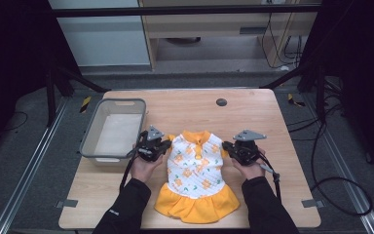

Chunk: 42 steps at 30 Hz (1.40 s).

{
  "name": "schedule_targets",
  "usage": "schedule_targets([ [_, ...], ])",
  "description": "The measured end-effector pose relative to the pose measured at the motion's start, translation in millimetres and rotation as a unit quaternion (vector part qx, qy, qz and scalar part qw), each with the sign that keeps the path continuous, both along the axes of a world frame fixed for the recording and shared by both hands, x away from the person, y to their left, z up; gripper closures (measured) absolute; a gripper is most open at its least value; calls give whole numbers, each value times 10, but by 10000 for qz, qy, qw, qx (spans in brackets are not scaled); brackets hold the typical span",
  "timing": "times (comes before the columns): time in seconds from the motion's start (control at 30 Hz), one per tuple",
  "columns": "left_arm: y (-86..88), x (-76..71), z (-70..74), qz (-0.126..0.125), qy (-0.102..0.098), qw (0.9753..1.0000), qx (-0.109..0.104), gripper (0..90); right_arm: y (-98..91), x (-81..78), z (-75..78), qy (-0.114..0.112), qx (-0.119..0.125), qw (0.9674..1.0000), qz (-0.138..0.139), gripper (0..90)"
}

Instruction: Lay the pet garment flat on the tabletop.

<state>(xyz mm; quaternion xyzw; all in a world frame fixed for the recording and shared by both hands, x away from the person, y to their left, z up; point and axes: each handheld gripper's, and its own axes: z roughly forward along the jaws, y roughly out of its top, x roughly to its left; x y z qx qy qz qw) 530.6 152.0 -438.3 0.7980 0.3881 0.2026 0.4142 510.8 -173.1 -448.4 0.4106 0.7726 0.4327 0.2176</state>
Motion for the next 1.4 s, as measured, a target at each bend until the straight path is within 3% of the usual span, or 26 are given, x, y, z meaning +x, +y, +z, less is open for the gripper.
schedule_targets([
  [0.1, 30, 45, 197, 102, -218, 9996, -136, 867, 73, 109, 164, -254, 45, 9997, -37, 854],
  [0.2, 16, 119, 325, 296, -433, 9986, -56, 861, 147, 259, 283, -489, -1, 9987, -155, 845],
  [0.27, 5, 206, 349, 494, -449, 9977, -62, 795, 183, 335, 323, -632, -81, 9976, -274, 790],
  [0.33, 14, 272, 355, 656, -458, 9968, -82, 625, 216, 418, 345, -636, -205, 9968, -433, 693],
  [0.4, 48, 279, 363, 668, -392, 9968, -200, 576, 231, 443, 361, -687, -319, 9957, -536, 653],
  [0.57, 154, 170, 353, 525, -402, 9977, -147, 513, 196, 342, 403, -695, -294, 9965, -350, 628],
  [0.67, 213, 75, 347, 365, -374, 9985, -155, 515, 167, 238, 420, -600, -271, 9976, -216, 612],
  [0.77, 262, -66, 344, 204, -327, 9993, -31, 525, 129, 127, 425, -512, -249, 9983, -79, 611],
  [0.9, 307, -236, 331, 6, -260, 9995, -157, 558, 90, -21, 406, -403, -162, 9991, 17, 637],
  [0.97, 320, -319, 323, -83, -232, 9997, -92, 580, 72, -100, 383, -347, -110, 9993, 77, 658],
  [1.07, 325, -414, 299, -220, -197, 9995, -101, 690, 52, -179, 339, -193, -58, 9997, 124, 688],
  [1.4, 162, -534, 58, -545, 61, 9985, -33, 856, 79, -257, 97, 56, -47, 9997, 246, 835],
])
